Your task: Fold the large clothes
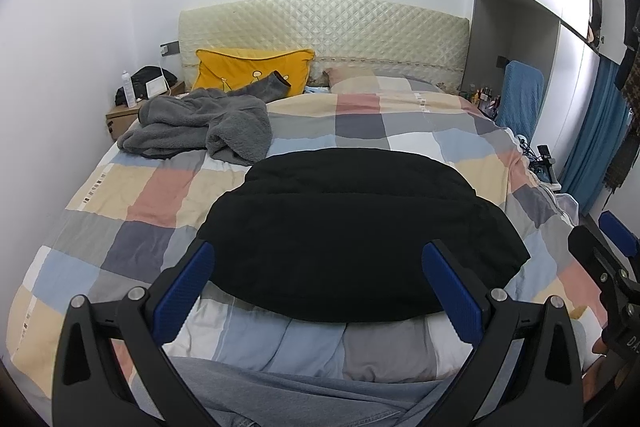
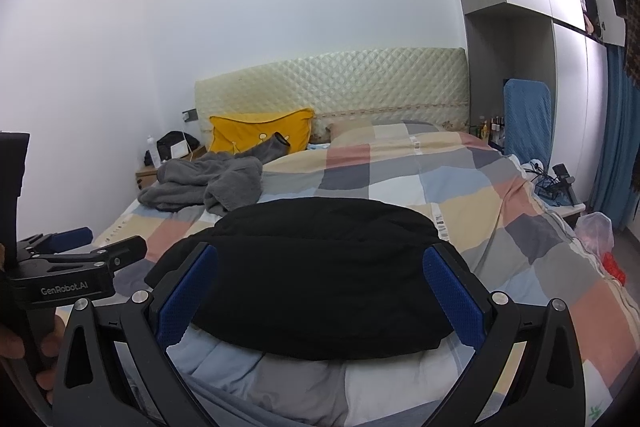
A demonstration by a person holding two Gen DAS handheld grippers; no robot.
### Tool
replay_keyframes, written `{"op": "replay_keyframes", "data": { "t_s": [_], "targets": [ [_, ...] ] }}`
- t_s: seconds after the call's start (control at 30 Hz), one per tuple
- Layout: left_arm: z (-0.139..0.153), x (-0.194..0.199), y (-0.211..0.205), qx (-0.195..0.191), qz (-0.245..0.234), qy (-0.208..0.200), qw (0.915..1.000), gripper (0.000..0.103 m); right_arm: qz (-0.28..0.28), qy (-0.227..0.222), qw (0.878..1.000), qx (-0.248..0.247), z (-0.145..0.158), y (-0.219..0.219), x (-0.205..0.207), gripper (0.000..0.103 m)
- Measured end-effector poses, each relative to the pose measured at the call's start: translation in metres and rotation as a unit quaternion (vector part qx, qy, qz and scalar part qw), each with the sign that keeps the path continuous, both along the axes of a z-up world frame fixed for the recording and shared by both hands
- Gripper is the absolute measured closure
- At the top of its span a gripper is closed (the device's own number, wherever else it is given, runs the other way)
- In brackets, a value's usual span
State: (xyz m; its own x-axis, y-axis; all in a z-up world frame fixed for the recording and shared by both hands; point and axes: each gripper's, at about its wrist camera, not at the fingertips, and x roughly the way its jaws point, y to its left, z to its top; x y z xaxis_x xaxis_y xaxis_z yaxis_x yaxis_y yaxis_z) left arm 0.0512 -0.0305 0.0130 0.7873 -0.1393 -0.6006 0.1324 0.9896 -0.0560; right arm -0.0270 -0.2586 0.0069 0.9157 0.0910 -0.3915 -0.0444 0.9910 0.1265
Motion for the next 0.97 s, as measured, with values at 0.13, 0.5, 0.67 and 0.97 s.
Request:
{"op": "replay_keyframes", "data": {
  "t_s": [0.13, 0.5, 0.67, 0.97],
  "targets": [
    [0.0014, 0.0005, 0.0001, -0.001, 0.001, 0.000, 1.0000, 0.000, -0.001, 0.001, 1.000, 0.001, 0.0000, -0.0004, 0.0020, 0.000],
    [-0.0014, -0.0001, -0.0003, -0.002, 0.003, 0.000, 1.0000, 0.000, -0.001, 0.002, 1.000, -0.001, -0.0012, 0.0007, 0.0032, 0.000],
    [-0.0015, 0.0002, 0.0001, -0.001, 0.003, 0.000, 1.0000, 0.000, 0.001, 0.003, 1.000, -0.001, -0.0030, 0.0024, 0.0035, 0.000],
    [-0.0016, -0.0004, -0.0016, -0.002, 0.002, 0.000, 1.0000, 0.000, 0.000, 0.002, 1.000, -0.001, -0.0044, 0.0023, 0.0022, 0.000]
  ]
}}
